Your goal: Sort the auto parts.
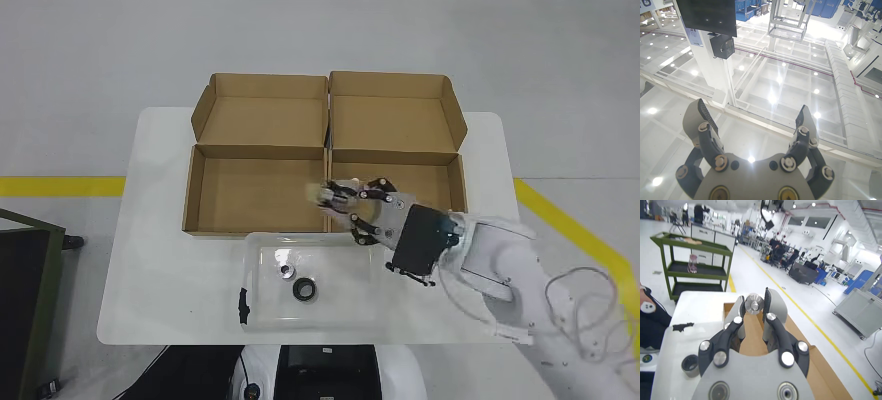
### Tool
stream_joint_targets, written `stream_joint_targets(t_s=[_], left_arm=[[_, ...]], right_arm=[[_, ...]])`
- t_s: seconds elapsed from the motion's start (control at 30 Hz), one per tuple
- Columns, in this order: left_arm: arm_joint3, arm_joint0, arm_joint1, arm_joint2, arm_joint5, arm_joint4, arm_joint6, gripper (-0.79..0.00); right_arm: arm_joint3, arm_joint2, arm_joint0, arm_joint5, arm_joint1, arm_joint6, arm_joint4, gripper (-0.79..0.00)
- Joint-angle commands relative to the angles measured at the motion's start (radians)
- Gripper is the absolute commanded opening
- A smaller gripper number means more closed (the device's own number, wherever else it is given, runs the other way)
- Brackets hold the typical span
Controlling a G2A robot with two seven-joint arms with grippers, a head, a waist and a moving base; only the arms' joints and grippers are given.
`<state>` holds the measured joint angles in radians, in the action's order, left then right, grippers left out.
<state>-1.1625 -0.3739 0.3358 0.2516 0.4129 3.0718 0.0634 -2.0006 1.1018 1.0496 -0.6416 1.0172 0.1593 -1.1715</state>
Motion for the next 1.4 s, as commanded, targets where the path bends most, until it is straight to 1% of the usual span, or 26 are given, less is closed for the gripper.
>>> stream_joint_targets(t_s=[0.0, 0.23, 0.37, 0.8, 0.93, 1.13, 1.37], left_arm=[[0.0, 0.0, 0.0, 0.0, 0.0, 0.0, 0.0, 0.0], [0.0, 0.0, 0.0, 0.0, 0.0, 0.0, 0.0, 0.0], [0.0, 0.0, 0.0, 0.0, 0.0, 0.0, 0.0, 0.0], [0.0, 0.0, 0.0, 0.0, 0.0, 0.0, 0.0, 0.0], [0.0, 0.0, 0.0, 0.0, 0.0, 0.0, 0.0, 0.0], [0.0, 0.0, 0.0, 0.0, 0.0, 0.0, 0.0, 0.0], [0.0, 0.0, 0.0, 0.0, 0.0, 0.0, 0.0, 0.0]], right_arm=[[0.006, 0.009, -0.017, -0.005, 0.003, 0.036, 0.018, -0.785], [-0.005, 0.041, -0.06, 0.009, 0.015, 0.134, 0.069, -0.785], [-0.006, 0.047, -0.079, 0.002, 0.021, 0.174, 0.072, -0.785], [-0.005, 0.053, -0.124, -0.024, 0.036, 0.209, 0.072, -0.785], [-0.002, 0.048, -0.121, -0.046, 0.039, 0.198, 0.082, -0.785], [0.011, 0.04, -0.081, -0.075, 0.04, 0.164, 0.069, -0.785], [0.042, 0.031, -0.063, -0.16, 0.036, 0.062, 0.039, -0.785]])
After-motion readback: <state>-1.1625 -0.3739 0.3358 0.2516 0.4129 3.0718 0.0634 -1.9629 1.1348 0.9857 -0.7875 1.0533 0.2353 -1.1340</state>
